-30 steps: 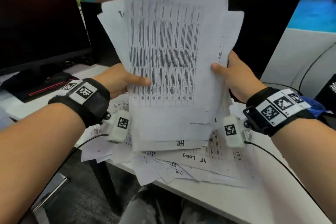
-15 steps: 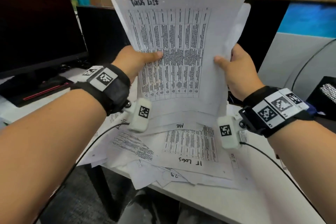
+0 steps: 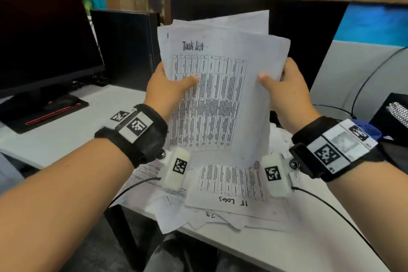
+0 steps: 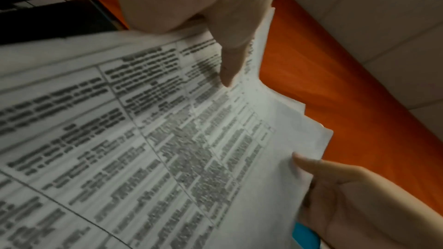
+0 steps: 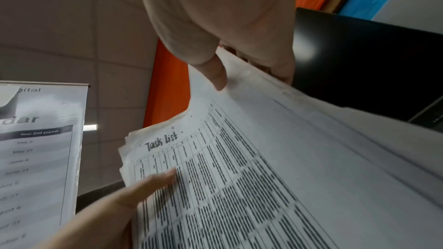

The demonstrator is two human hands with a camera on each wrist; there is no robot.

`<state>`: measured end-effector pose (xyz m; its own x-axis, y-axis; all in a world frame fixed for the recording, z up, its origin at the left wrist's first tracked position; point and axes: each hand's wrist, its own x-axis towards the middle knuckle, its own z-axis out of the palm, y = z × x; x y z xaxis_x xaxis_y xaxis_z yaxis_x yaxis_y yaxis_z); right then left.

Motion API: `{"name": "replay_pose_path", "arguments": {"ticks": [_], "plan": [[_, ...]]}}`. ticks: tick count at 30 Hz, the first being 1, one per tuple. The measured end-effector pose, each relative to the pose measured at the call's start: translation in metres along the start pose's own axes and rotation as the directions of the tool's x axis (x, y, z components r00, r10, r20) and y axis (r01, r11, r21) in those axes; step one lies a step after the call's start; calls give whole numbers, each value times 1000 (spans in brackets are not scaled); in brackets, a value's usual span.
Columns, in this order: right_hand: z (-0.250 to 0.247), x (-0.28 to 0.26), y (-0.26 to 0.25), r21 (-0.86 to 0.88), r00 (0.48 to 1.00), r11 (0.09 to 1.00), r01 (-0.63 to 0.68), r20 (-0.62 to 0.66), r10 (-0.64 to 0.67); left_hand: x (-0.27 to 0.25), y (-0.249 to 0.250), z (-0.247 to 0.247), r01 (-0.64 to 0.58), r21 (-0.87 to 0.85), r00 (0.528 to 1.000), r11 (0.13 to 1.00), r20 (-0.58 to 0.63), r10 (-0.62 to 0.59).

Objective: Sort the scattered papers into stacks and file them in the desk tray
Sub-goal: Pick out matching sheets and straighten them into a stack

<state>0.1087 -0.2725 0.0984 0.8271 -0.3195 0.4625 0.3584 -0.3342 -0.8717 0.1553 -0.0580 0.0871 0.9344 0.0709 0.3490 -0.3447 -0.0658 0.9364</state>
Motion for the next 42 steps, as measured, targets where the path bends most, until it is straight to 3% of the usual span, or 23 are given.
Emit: {"name": "replay_pose_path", "arguments": {"ticks": [4, 7, 14, 19, 22, 24, 27, 28, 30, 32, 35, 37, 42], "plan": [[-1, 12, -18, 68, 998, 996, 55, 6, -55, -1, -4, -9, 12, 43, 992, 999, 127, -17], [5, 21, -33, 55, 995, 994, 94, -16, -94, 1, -4, -15, 80, 95, 974, 992, 204, -98], [7, 36, -53, 157, 1000, 988, 2, -13, 0, 3, 0, -25, 91, 114, 935, 989, 333, -125], [6, 38, -46, 277, 993, 960, -51, -90, 79, 2, -12, -22, 121, 24, 968, 992, 219, -124], [8, 38, -41, 81, 989, 997, -9, -147, 21, -3, -20, -13, 74, -5, 994, 997, 86, -73], [9, 36, -39, -36, 981, 994, 105, -159, -109, -5, -23, -6, 33, 32, 999, 999, -2, -33], [8, 30, -39, -258, 931, 899, 354, 6, -365, -7, -24, -1, -7, 41, 999, 999, -45, 9], [7, 31, -39, -353, 925, 859, 371, 62, -374, -7, -23, 0, -10, 44, 999, 999, -36, 11], [4, 34, -36, -483, 954, 828, 285, 55, -296, -6, -24, -1, 4, 51, 1000, 999, -3, -4], [1, 34, -33, -467, 971, 858, 213, 1, -241, -8, -26, -1, 21, 57, 999, 998, 37, -23], [0, 30, -33, -372, 959, 885, 279, 51, -280, -12, -30, 1, 24, 60, 999, 998, 47, -27], [0, 29, -35, -422, 956, 859, 291, 101, -274, -13, -32, 1, 33, 48, 998, 998, 54, -35], [-4, 32, -30, -450, 974, 869, 204, 3, -227, -15, -36, 3, 67, 0, 995, 998, 76, -66]]}}
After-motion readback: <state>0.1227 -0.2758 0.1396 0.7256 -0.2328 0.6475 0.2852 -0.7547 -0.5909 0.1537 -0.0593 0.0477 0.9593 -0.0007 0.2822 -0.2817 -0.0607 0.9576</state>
